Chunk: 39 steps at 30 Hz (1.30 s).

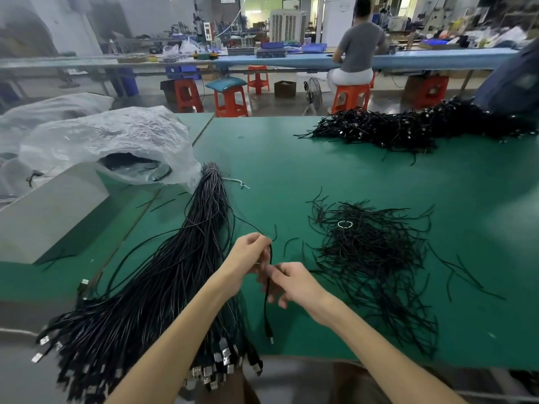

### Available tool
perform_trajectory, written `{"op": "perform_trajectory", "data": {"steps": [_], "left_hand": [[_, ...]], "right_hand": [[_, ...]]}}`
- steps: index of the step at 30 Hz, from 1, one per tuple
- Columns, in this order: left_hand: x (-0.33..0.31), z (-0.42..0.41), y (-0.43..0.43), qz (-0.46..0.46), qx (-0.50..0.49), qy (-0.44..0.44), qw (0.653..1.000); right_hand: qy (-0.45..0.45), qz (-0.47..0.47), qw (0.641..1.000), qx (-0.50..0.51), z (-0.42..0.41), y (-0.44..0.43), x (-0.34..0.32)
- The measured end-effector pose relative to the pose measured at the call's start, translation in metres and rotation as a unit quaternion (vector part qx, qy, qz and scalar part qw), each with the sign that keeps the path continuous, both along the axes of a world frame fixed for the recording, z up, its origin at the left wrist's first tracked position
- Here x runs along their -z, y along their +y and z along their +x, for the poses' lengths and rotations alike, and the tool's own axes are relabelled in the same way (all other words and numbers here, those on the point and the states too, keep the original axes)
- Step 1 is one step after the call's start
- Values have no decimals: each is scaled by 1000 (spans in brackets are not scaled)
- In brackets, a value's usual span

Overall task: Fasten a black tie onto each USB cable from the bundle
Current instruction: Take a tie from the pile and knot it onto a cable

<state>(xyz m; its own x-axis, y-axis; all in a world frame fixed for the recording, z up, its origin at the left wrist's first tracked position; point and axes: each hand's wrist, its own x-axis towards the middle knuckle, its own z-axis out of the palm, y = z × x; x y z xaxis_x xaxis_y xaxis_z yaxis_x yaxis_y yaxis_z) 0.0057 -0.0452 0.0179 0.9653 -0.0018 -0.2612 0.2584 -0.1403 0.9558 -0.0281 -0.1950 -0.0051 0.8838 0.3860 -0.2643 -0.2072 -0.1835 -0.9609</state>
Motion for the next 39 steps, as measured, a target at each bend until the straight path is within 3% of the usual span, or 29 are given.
{"op": "perform_trajectory", "data": {"steps": [4, 8, 10, 12, 14, 19, 23, 26, 29, 31, 34, 36, 39], "left_hand": [[15, -10, 18, 13, 70, 28, 997], [40, -28, 33, -127, 170, 89, 973], [51, -26, 32, -88, 139, 50, 985], [60, -14, 32, -14, 41, -4, 999], [65, 4, 37, 5, -46, -23, 999], [57, 40, 41, -176, -56, 77, 980], [46, 52, 27, -285, -101, 71, 951], [39, 45, 21, -165, -14, 46, 985], [33, 26, 8, -55, 131, 77, 987], [32, 17, -4, 21, 134, 66, 988], [34, 8, -7, 170, 63, 28, 983], [36, -4, -1, 188, 93, -2, 978], [35, -29, 2, 195, 200, -131, 951]], "right_hand": [[26, 124, 987, 97, 13, 3, -3], [113, 286, 932, 194, 29, -14, -14], [159, 322, 911, 202, 26, -23, -13], [184, 308, 919, 165, 16, -31, -9], [186, 281, 937, 87, 2, -40, -3], [145, 191, 966, -97, -23, -57, 4], [146, 159, 973, -84, -18, -64, 7], [161, 235, 956, 67, -5, -67, 9], [157, 313, 918, 183, 9, -64, 2], [154, 365, 893, 211, 16, -60, -3], [151, 438, 859, 220, 18, -55, -10], [152, 490, 829, 223, 17, -50, -12], [171, 512, 808, 235, 13, -40, -9]]}}
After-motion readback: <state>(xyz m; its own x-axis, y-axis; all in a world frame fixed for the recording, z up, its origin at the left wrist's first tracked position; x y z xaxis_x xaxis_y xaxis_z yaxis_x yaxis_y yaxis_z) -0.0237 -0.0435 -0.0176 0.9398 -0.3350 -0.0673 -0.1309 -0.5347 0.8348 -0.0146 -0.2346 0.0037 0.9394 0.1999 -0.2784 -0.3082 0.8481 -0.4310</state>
